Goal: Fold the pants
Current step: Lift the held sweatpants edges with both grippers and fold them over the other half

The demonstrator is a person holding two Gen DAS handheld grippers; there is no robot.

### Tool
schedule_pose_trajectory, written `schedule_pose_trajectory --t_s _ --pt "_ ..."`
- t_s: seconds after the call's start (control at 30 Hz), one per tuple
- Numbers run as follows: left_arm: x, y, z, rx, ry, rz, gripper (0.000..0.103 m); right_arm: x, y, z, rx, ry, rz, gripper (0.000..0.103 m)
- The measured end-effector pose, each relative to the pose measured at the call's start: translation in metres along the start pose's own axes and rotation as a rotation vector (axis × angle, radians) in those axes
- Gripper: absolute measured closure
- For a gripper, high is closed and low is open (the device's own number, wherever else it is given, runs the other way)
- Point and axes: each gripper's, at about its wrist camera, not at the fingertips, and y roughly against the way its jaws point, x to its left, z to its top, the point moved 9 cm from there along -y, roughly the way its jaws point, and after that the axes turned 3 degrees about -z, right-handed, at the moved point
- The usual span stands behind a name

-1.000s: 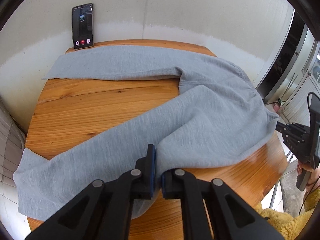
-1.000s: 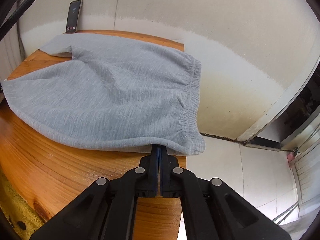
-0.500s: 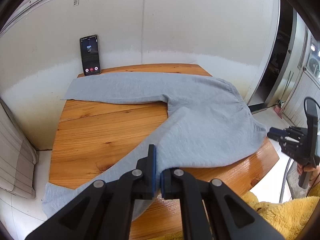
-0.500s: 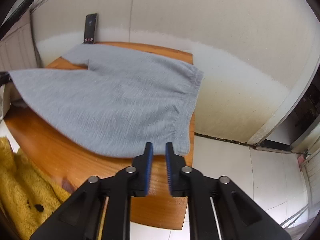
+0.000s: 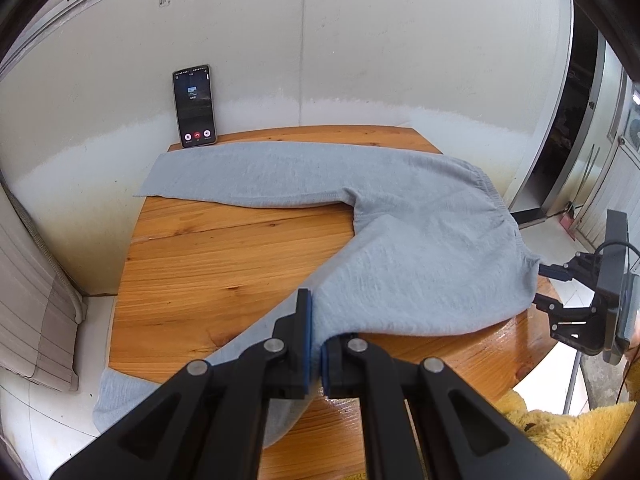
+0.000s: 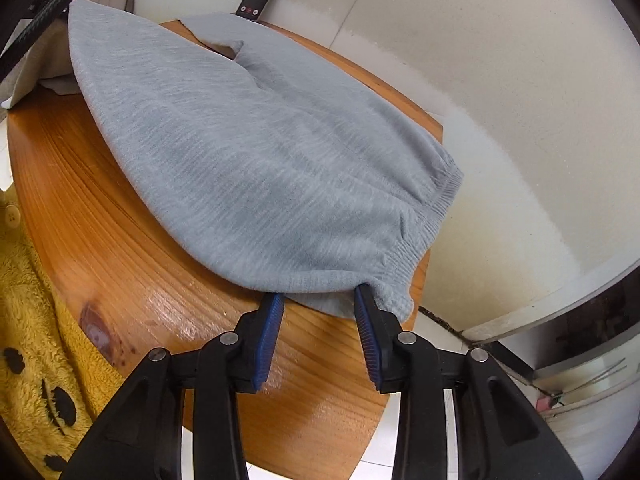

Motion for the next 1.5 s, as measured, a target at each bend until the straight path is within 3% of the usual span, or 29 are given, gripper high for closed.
schedule_pose_trajectory --t_s 0.07,0.17,0.3,0.4,0.47,0.53,0.6,0.9,1.17,1.33,1.5 --pt "0.002 -0.001 0.0 0.0 0.007 0.008 0.1 0.005 -0.003 0.008 -0.035 0.028 0.046 0.066" --pt "0.005 0.001 0.002 -0.003 0.012 0.017 0.1 0.012 -0.005 0.016 -0.094 0.106 0.041 0.067" --pt "0.005 0.004 0.004 -0.013 0.011 0.019 0.1 0.013 -0.009 0.017 -0.061 0.015 0.146 0.09" --pt "0.004 0.004 0.005 -0.01 0.009 0.023 0.1 0.011 -0.006 0.015 -0.077 -0.022 0.149 0.091" --pt "0.004 0.003 0.005 -0.008 0.005 0.028 0.1 0.01 0.001 0.012 -0.08 -0.023 0.148 0.087" --pt "0.004 0.002 0.005 -0.008 0.005 0.034 0.1 0.008 0.006 0.008 -0.069 -0.007 0.122 0.065" --pt "0.006 0.001 0.005 -0.007 0.014 0.037 0.1 0.006 0.009 0.007 -0.076 0.045 0.086 0.057" --pt "0.014 -0.007 -0.004 0.018 0.034 0.062 0.099 0.013 0.003 0.021 -0.05 0.294 0.081 0.057" --pt "0.028 -0.027 -0.011 0.074 0.059 0.073 0.099 0.007 0.026 0.019 -0.065 0.323 0.089 0.056" --pt "0.031 -0.034 -0.014 0.085 0.068 0.075 0.099 0.009 0.01 0.007 -0.004 0.423 0.003 0.056" --pt "0.031 -0.033 -0.017 0.086 0.076 0.07 0.099 0.008 -0.004 0.01 0.002 0.392 0.028 0.057"
